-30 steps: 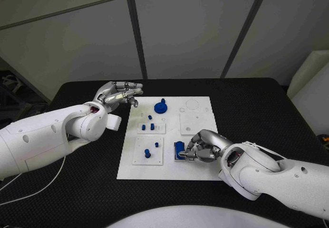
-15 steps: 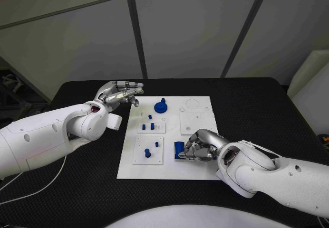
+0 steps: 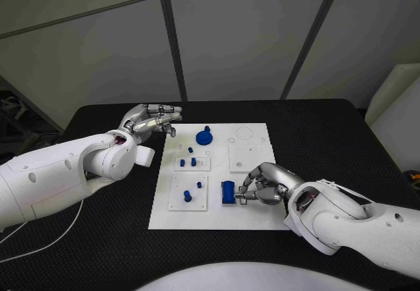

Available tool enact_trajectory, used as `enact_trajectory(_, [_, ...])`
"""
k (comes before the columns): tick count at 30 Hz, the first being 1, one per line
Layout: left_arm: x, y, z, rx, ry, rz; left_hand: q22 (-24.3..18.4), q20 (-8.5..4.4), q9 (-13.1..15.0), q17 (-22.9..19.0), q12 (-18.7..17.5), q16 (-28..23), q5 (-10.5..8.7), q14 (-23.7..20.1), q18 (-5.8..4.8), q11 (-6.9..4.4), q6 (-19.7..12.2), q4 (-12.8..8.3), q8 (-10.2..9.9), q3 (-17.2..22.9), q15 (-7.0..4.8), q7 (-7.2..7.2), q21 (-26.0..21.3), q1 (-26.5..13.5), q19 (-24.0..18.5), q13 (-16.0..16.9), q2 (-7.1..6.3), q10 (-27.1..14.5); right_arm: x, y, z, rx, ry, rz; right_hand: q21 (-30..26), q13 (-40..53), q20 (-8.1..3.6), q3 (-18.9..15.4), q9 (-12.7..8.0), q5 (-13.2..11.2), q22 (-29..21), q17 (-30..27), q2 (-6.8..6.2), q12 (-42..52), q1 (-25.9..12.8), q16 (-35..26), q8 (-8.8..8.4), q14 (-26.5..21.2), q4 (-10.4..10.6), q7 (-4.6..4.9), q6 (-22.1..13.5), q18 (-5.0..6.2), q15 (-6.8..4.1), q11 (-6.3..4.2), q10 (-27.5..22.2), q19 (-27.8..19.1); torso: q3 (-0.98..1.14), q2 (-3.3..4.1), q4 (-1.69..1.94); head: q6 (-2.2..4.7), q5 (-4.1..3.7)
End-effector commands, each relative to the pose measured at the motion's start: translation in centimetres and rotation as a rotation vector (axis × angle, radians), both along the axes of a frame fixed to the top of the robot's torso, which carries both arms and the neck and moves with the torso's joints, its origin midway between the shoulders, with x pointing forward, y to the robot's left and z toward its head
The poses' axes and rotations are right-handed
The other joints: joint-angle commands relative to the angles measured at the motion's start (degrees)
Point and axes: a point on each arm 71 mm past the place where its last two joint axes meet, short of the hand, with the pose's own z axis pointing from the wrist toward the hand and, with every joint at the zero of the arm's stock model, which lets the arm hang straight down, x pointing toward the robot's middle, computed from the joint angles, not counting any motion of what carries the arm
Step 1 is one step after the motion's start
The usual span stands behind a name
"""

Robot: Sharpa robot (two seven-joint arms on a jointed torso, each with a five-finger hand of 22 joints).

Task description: Assemble the parts on the task board

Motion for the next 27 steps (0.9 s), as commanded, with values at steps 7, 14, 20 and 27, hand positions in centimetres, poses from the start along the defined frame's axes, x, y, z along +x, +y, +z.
enact_trajectory(7, [0.0, 0.0, 0.0, -0.005, -0.005, -0.004, 0.1, 0.13, -0.1, -0.1, 0.2, 0.3, 0.05, -0.3, -0.63, -0.07, -0.1, -0.3, 0.2, 0.1, -0.01, 0.17, 0.2, -0.3, -0.4, -0.1, 0.35, -0.5, 0.6, -4.2, 1.3, 0.042, -0.007, -0.060, 0.4, -7.3, 1.01, -0.4, -2.5, 1.6, 15.1, 5.2, 0.46, -2.5, 0.5, -0.3, -5.16, 4.0, 0.6, 2.06, -3.6, -0.87, 1.63, 1.68, -1.0, 6.0, 0.05, -0.18, -0.28, 0.29, -0.83])
enact_trajectory(14, [0.0, 0.1, -0.1, -0.004, -0.004, -0.001, 0.1, 0.13, -0.1, -0.1, 0.2, 0.3, 0.05, -0.3, -0.63, -0.07, -0.1, -0.3, 0.2, 0.1, -0.01, 0.17, 0.2, -0.3, -0.4, -0.1, 0.35, -0.5, 0.5, -7.0, 1.3, -0.110, -0.021, -0.086, 0.4, -7.3, 1.43, -0.8, -3.6, 1.9, 15.1, 5.3, 0.56, -2.6, 1.5, -0.3, -6.91, 4.1, 0.6, 2.13, -2.2, -0.87, 1.86, 1.82, -0.7, 6.0, 0.10, -0.05, -0.28, 0.53, -2.09])
enact_trajectory(20, [0.0, 0.0, -0.1, -0.004, -0.003, -0.002, 0.1, 0.13, -0.1, -0.1, 0.2, 0.3, 0.05, -0.3, -0.63, -0.07, -0.1, -0.3, 0.2, 0.1, -0.01, 0.17, 0.2, -0.3, -0.4, -0.1, 0.35, -0.5, 0.1, -7.7, 1.2, -0.218, -0.008, -0.080, 0.4, -7.5, 1.37, -2.1, -4.2, 1.5, 15.1, 5.0, -0.40, -3.1, 1.0, -0.5, -7.80, 4.0, 1.3, 1.87, -0.4, -0.87, 1.71, 1.63, -0.7, 6.0, 0.11, -0.04, -0.28, 0.49, -2.67])
enact_trajectory(27, [-0.1, 0.0, -0.2, -0.005, -0.002, -0.003, 0.1, 0.13, -0.1, -0.1, 0.2, 0.3, 0.05, -0.3, -0.63, -0.07, -0.1, -0.3, 0.2, 0.1, -0.01, 0.17, 0.2, -0.3, -0.4, -0.1, 0.35, -0.5, 0.1, -7.4, 0.9, -0.305, 0.002, -0.059, 0.4, -7.7, 1.24, -3.2, -4.1, 1.1, 15.1, 4.7, -1.24, -3.5, 0.2, -0.7, -7.83, 3.9, 2.1, 1.52, 1.0, -0.87, 1.52, 1.37, -0.7, 6.0, 0.05, -0.06, -0.15, 0.30, -2.89])
